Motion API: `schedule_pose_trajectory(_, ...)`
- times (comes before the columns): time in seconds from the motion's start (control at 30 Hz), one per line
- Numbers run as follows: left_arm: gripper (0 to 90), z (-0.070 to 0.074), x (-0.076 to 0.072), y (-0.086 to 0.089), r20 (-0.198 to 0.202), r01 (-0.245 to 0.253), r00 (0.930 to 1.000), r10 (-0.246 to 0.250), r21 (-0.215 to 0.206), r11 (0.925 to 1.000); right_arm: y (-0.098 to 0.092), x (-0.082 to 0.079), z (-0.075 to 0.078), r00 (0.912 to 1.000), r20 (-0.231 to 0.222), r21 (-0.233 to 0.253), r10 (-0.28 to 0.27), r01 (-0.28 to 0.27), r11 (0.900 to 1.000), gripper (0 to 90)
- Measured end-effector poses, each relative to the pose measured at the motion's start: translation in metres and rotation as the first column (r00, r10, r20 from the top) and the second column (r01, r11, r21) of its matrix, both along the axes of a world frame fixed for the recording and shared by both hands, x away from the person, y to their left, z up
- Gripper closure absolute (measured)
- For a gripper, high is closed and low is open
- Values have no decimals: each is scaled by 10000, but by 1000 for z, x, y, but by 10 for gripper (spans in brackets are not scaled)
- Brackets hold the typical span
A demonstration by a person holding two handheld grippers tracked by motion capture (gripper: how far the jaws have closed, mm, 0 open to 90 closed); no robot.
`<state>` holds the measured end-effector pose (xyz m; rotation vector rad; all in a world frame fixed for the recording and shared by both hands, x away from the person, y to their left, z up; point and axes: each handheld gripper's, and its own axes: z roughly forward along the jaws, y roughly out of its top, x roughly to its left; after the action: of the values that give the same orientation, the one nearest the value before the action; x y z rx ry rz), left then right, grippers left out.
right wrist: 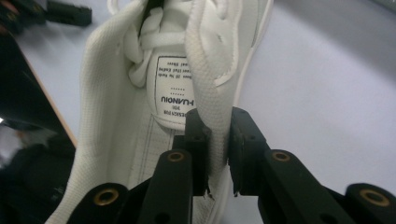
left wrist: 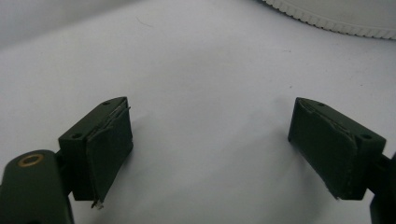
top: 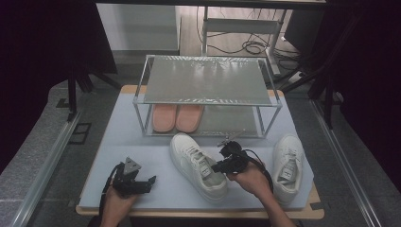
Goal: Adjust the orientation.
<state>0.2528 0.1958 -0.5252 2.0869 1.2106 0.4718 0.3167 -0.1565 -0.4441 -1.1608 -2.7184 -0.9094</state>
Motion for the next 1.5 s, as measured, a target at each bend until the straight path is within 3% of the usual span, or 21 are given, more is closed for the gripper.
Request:
schedule_pose_trajectory(0.13, 136, 0, 0, 0, 1, 3, 10000, -3, 4, 10000, -8, 4, -3, 9972, -705, 835, -269, 327, 9960, 807)
schedule_pose_trajectory(0.4, 136, 0, 0, 0, 2, 2, 10000, -2, 0, 10000, -18, 5, -3, 9896, -1416, 1913, -268, 539, 9801, 806)
schedule_pose_trajectory(0.53, 136, 0, 0, 0, 2, 2, 10000, -2, 1, 10000, -25, 6, -3, 9837, -1756, 2663, -398, 864, 9600, 816)
schedule_pose_trajectory(0.83, 136, 0, 0, 0, -1, 8, 10000, -8, 8, 10000, -30, 8, -3, 9678, -2507, 3692, -233, 1178, 9219, 824)
schedule_pose_trajectory(1.17, 136, 0, 0, 0, 15, 26, 10000, -26, 26, 10000, -28, 9, 8, 9672, -2537, 4550, 159, 1048, 8843, 823)
schedule_pose_trajectory(1.5, 136, 0, 0, 0, 28, 3, 10000, -3, 15, 10000, -30, 11, 29, 9699, -2385, 5592, 487, 961, 8234, 822)
